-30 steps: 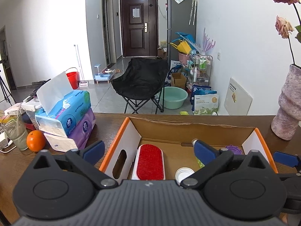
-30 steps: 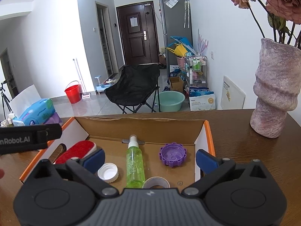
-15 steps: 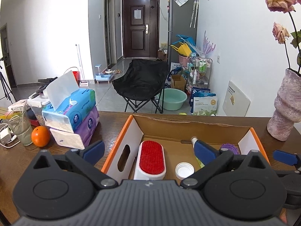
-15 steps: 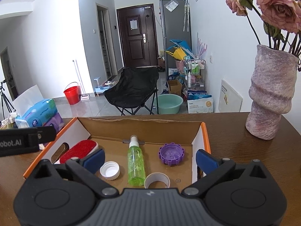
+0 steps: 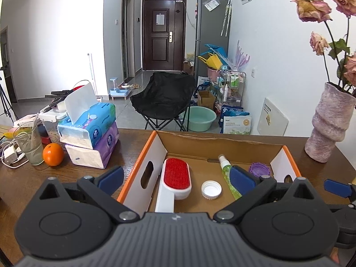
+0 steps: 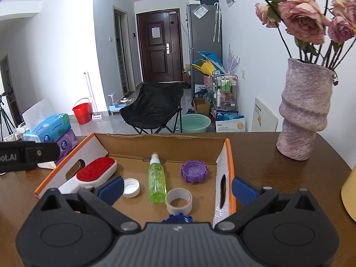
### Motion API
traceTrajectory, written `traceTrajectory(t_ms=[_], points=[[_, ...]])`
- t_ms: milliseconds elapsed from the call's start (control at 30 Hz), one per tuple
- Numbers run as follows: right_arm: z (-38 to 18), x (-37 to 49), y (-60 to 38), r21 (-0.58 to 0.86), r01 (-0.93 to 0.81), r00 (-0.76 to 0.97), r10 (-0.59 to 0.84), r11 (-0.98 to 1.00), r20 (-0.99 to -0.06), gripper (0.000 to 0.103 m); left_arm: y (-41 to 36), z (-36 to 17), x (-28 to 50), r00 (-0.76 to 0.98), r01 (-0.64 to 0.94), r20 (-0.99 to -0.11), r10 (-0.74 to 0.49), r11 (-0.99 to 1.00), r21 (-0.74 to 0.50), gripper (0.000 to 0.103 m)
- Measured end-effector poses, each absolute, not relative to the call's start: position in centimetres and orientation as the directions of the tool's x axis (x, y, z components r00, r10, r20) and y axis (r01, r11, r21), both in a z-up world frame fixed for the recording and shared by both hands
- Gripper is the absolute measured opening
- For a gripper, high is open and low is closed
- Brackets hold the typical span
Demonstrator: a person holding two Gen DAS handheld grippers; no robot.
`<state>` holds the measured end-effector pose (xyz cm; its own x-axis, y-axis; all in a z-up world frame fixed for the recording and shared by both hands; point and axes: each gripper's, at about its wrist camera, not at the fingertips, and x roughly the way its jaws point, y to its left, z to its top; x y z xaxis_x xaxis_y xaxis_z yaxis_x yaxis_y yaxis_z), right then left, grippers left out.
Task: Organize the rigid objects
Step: 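Withdraw both tools up from the red box, then reach down and grasp the small white spray bottle with the left tool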
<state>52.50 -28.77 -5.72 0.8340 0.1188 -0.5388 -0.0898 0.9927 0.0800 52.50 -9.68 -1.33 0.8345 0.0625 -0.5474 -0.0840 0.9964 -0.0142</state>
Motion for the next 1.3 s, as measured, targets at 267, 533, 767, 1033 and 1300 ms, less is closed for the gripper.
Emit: traceTrajectory(t_ms=[267,533,767,1033,1300], points=[[-5.5,49.7,-29.2,0.068,-0.076,0.841,0.101,0.995,-0.532,0.103,-9.7,-1.1,50.0,0.835,-0.072,-0.548,0.049,0.997,-0.021,0.103],[-5.3,47.0,-29.4,0.058,-0.074,0.841,0.094,0.996,-0.532,0.103,-9.7,-1.0,47.2,0.833,-0.064,-0.551,0.040,0.998,-0.024,0.103],[-5.2,44.4,-29.6,0.046,-0.071,0.843,0.085,0.996,-0.532,0.103,-9.7,-1.0,44.6,0.836,-0.059,-0.547,0.038,0.998,-0.021,0.103],[-5.8,41.5,-29.8,0.033,-0.063,0.845,0.071,0.997,-0.530,0.103,-9.6,-1.4,42.0,0.835,-0.055,-0.549,0.040,0.998,-0.010,0.103],[-6.3,39.0,-30.1,0.031,-0.059,0.846,0.066,0.998,-0.528,0.103,-9.5,-2.1,40.0,0.828,-0.052,-0.560,0.038,0.999,-0.009,0.103]])
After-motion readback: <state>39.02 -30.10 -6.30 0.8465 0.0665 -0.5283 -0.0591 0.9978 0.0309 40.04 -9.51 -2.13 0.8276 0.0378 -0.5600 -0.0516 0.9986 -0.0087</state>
